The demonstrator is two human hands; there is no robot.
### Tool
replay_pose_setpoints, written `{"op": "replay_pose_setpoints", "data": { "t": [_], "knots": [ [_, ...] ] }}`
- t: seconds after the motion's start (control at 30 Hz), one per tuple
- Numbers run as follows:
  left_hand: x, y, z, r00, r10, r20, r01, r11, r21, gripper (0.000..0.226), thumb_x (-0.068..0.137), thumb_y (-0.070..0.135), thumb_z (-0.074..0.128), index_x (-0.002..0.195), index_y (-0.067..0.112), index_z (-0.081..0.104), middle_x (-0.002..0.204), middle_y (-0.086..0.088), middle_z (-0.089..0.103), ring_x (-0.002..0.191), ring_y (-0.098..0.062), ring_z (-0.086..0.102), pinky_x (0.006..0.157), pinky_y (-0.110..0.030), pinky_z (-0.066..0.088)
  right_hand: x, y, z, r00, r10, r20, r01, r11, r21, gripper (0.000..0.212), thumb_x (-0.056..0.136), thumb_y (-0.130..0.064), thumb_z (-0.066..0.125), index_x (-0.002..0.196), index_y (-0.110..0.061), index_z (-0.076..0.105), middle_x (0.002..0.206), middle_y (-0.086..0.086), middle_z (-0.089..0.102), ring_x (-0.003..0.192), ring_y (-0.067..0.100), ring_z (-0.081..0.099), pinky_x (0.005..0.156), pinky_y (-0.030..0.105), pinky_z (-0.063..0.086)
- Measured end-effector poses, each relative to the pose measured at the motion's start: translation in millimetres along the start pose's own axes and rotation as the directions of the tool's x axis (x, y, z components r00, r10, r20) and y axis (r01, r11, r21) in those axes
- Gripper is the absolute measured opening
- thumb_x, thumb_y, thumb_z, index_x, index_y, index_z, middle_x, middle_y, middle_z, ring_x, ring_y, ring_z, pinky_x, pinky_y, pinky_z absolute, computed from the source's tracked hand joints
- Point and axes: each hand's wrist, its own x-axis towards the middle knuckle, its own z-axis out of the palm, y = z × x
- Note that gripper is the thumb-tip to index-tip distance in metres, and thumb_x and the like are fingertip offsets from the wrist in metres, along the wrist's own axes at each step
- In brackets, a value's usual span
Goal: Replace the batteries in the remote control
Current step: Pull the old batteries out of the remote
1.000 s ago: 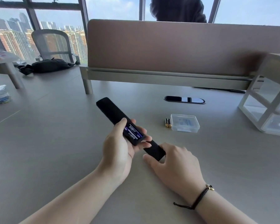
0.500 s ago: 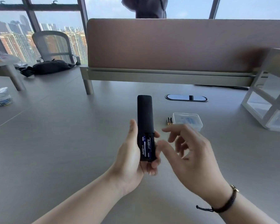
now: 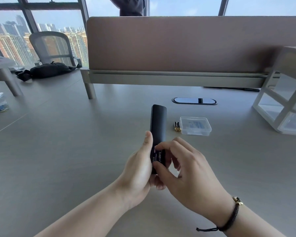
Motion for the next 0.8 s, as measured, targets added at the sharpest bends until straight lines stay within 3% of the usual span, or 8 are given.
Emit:
{"op": "replay_pose_setpoints", "data": {
  "t": [0.3, 0.5, 0.7, 0.8],
  "knots": [
    [-3, -5, 8, 0.995, 0.022, -0.096, -0.016, 0.998, 0.055, 0.057, 0.095, 0.059, 0.032, 0.073, 0.012, 0.058, 0.055, -0.005, 0.053, 0.043, -0.019, 0.038, 0.040, -0.021, 0.031, 4, 3, 4, 0.995, 0.100, -0.002, -0.099, 0.991, 0.093, 0.009, 0.085, -0.021, 0.067, 0.086, -0.028, 0.061, 0.070, -0.012, 0.056, 0.065, 0.007, 0.054, 0.055, 0.014, 0.039],
    [-3, -4, 9, 0.993, 0.030, -0.115, -0.023, 0.998, 0.058, 0.057, 0.095, 0.058, 0.033, 0.079, 0.011, 0.059, 0.056, -0.005, 0.053, 0.043, -0.018, 0.039, 0.041, -0.022, 0.031, 5, 2, 5, 0.988, 0.151, 0.021, -0.152, 0.962, 0.226, 0.014, 0.087, -0.025, 0.066, 0.082, -0.028, 0.053, 0.065, -0.003, 0.065, 0.063, 0.015, 0.066, 0.060, 0.035, 0.052],
    [-1, -3, 6, 0.993, 0.035, -0.114, -0.031, 0.999, 0.040, 0.058, 0.089, 0.062, 0.036, 0.069, 0.014, 0.064, 0.058, -0.006, 0.054, 0.046, -0.020, 0.040, 0.041, -0.022, 0.032, 3, -5, 3, 0.987, 0.145, -0.070, -0.120, 0.950, 0.288, 0.021, 0.082, -0.012, 0.072, 0.079, -0.024, 0.056, 0.057, -0.002, 0.066, 0.054, 0.016, 0.064, 0.055, 0.029, 0.051],
    [0, -3, 3, 0.996, 0.036, -0.078, -0.033, 0.999, 0.042, 0.060, 0.089, 0.063, 0.036, 0.081, 0.009, 0.062, 0.060, -0.009, 0.051, 0.045, -0.021, 0.041, 0.043, -0.026, 0.032, 4, -8, 1, 0.973, 0.225, -0.054, -0.176, 0.871, 0.458, 0.021, 0.081, -0.003, 0.070, 0.078, -0.018, 0.056, 0.056, 0.006, 0.065, 0.047, 0.025, 0.064, 0.049, 0.040, 0.054]
  ]
}}
